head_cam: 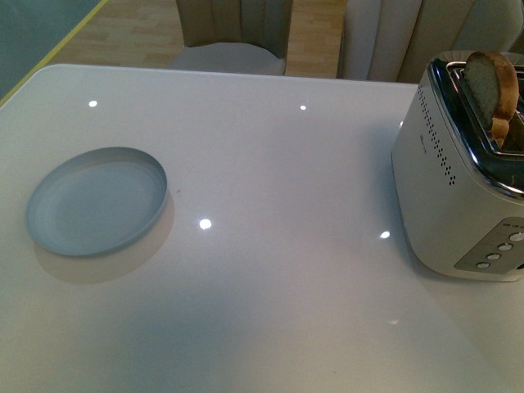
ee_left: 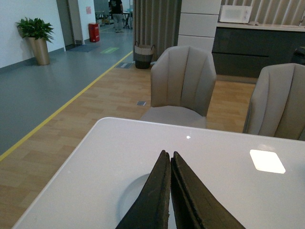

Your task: Left arm holds plate, right arm toasts bread

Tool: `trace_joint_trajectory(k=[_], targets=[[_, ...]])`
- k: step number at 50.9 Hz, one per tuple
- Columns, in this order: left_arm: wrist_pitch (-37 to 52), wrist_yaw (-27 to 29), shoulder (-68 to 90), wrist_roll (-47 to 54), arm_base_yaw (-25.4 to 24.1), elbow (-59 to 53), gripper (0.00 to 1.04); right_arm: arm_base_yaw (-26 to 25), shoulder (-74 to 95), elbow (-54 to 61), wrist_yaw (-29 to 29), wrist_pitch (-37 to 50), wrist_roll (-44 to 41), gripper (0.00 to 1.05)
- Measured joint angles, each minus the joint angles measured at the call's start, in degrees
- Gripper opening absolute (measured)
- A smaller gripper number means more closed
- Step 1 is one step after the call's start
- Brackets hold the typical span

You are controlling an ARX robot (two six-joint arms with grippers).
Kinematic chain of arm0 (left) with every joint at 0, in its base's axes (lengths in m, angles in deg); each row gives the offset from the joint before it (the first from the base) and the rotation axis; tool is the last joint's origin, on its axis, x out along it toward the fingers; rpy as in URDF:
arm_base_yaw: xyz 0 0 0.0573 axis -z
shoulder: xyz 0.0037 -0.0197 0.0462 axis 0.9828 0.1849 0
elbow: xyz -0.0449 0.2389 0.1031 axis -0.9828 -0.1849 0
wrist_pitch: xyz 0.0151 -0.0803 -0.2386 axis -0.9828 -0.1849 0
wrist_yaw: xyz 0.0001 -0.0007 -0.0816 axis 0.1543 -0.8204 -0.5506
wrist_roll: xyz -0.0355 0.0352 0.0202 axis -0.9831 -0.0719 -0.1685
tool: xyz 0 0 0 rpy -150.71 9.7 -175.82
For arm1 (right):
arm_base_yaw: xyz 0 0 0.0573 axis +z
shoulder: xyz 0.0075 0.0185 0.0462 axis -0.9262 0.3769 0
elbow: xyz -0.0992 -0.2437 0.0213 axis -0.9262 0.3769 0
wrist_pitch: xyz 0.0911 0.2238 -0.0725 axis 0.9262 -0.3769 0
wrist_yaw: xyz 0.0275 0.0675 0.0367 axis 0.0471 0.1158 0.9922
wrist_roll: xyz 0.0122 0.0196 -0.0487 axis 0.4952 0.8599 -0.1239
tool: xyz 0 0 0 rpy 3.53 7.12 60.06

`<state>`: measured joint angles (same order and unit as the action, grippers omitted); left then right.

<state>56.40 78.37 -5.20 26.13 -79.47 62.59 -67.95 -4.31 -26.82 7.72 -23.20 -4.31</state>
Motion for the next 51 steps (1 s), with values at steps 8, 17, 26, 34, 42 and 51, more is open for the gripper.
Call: trace_joint_trajectory(k=[8,17,26,34,42,51], targets=[[-3.4,0.0,-3.3,0.0,0.0,0.0,0.03,0.0,0.0,0.0,0.0,0.0,0.0,0.96],[-6.8,0.0,-6.9,0.0,0.0,0.0,0.03,0.0,0.0,0.0,0.0,0.0,0.0,0.96],[-16.6,0.0,-14.7,0.0,0.0,0.0,0.03,0.0,0.0,0.0,0.0,0.0,0.0,0.96],[-17.7,0.0,-17.4,0.0,0.0,0.0,0.03,0.0,0.0,0.0,0.0,0.0,0.0,0.96],[-17.8,0.0,-17.4,0.0,0.0,0.0,0.03,0.0,0.0,0.0,0.0,0.0,0.0,0.96],[-17.8,0.0,-17.4,0.0,0.0,0.0,0.03,0.0,0.0,0.0,0.0,0.0,0.0,0.96]])
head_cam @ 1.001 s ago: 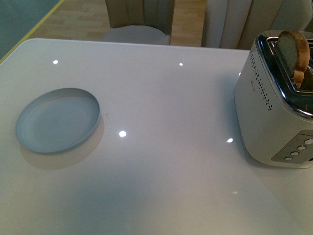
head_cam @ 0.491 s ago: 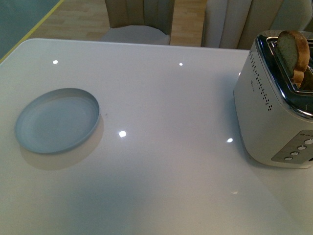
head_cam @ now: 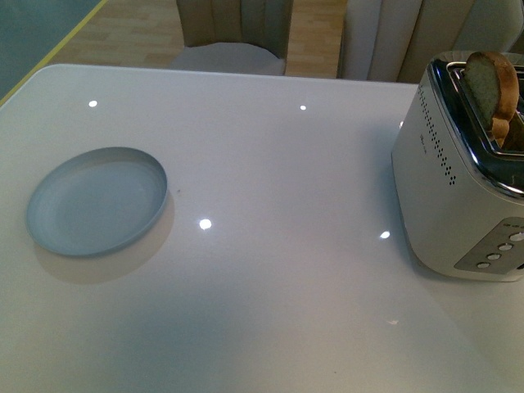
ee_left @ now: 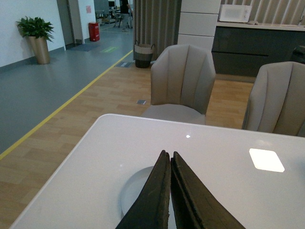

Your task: Left arm holds plate, right arm toasts bread

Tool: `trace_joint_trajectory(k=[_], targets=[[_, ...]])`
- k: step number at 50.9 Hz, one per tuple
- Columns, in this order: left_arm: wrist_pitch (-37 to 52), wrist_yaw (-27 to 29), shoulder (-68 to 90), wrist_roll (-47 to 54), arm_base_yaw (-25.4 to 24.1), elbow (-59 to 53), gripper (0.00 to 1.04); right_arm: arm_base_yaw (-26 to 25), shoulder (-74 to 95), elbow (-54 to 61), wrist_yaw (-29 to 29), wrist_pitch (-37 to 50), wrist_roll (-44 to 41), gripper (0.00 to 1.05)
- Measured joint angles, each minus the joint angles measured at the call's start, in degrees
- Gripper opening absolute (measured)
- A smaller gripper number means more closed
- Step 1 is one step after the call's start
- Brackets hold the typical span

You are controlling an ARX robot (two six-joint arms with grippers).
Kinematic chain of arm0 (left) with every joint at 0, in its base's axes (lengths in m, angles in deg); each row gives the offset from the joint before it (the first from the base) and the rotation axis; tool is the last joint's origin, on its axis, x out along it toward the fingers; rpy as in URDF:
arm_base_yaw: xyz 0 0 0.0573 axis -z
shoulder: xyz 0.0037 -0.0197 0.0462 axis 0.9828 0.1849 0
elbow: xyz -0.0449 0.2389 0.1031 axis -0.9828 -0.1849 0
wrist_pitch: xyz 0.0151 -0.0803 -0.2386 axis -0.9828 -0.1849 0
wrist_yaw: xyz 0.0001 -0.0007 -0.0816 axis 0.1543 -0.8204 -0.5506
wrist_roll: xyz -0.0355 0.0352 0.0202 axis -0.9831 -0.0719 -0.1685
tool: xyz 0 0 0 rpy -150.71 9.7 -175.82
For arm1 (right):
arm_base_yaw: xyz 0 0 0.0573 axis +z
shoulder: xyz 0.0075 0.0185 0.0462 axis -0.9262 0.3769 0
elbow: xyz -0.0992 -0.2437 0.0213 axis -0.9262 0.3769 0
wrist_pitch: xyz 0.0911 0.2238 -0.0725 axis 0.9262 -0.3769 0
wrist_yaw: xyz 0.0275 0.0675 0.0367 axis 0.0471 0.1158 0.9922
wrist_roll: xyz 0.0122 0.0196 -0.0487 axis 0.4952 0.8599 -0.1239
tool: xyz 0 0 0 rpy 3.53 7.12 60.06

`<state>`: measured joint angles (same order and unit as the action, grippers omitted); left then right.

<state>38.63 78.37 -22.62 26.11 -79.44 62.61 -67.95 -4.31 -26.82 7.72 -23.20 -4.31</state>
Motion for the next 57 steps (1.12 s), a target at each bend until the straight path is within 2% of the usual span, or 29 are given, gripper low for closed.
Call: trace_joint_trajectory(k=[13,20,27,57], targets=[[0.0,0.0,0.0,0.0,0.0,0.0,0.47,0.0,0.0,0.0,0.0,0.0,0.0,0.96],[0.0,0.0,0.0,0.0,0.0,0.0,0.79,0.0,0.0,0.0,0.0,0.0,0.0,0.96],[0.0,0.0,0.0,0.0,0.0,0.0,0.99,0.0,0.0,0.0,0.0,0.0,0.0,0.96],[0.0,0.0,0.0,0.2,0.0,0.0,0.98,0.0,0.0,0.0,0.0,0.0,0.0,0.96]])
